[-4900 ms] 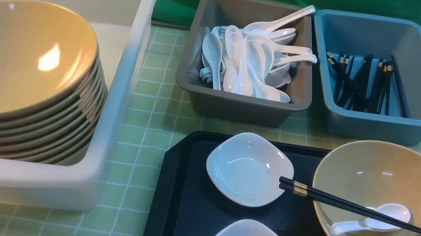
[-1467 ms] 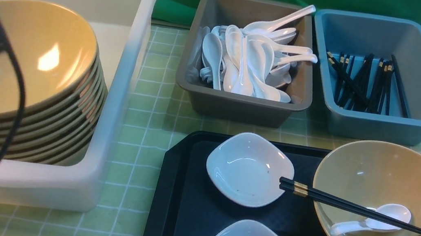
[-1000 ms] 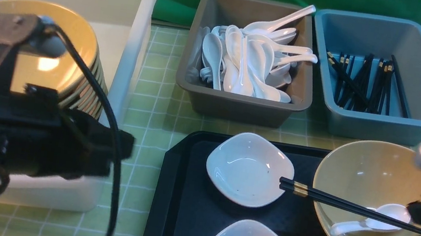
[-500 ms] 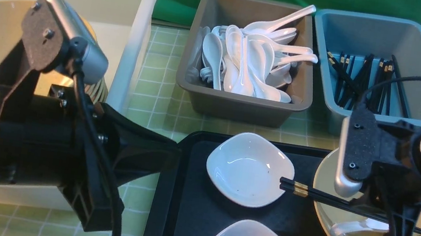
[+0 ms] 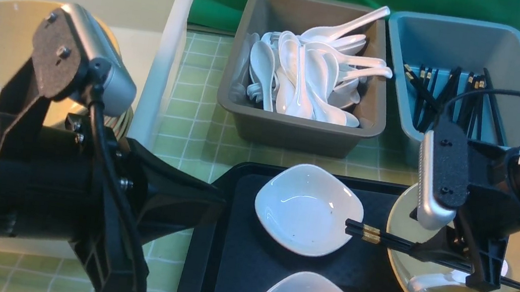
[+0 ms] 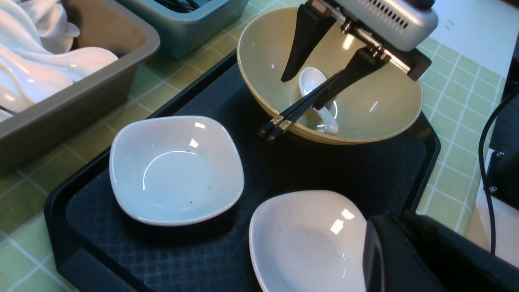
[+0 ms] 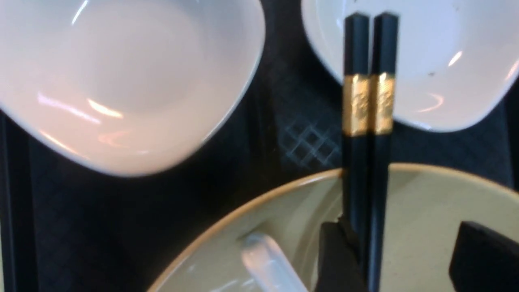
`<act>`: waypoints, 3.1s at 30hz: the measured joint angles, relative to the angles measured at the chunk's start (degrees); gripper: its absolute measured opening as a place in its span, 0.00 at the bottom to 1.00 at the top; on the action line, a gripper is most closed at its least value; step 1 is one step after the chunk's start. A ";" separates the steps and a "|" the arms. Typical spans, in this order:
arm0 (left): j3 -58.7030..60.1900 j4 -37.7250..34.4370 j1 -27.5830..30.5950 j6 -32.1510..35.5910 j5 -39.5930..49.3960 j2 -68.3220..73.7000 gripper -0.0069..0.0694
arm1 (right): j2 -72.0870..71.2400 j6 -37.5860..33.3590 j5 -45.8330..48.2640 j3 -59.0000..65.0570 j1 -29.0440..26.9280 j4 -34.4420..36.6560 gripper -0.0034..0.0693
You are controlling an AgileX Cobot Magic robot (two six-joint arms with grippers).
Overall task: On green table put chopsticks spoon bowls plates into blue grey white boxes.
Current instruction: 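Move the grippers toward the tableware on the black tray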
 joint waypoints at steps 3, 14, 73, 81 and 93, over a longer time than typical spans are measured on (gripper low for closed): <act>0.00 0.00 0.00 0.01 0.00 0.00 0.09 | 1.77 -0.19 -0.05 0.00 -0.05 -0.27 0.57; 0.00 0.00 0.00 0.01 0.28 0.00 0.09 | 5.60 -1.20 -0.19 0.00 -0.05 -0.41 0.33; 0.00 0.00 0.00 0.06 0.91 0.00 0.09 | 10.07 5.60 11.56 -7.87 -2.12 -3.62 0.53; 0.00 0.00 0.00 0.06 1.75 0.00 0.09 | 9.62 5.98 10.64 -7.87 -3.45 -3.87 0.46; 0.00 0.00 0.00 0.06 2.42 0.00 0.09 | 9.42 6.81 10.44 -7.98 -4.61 -2.67 0.13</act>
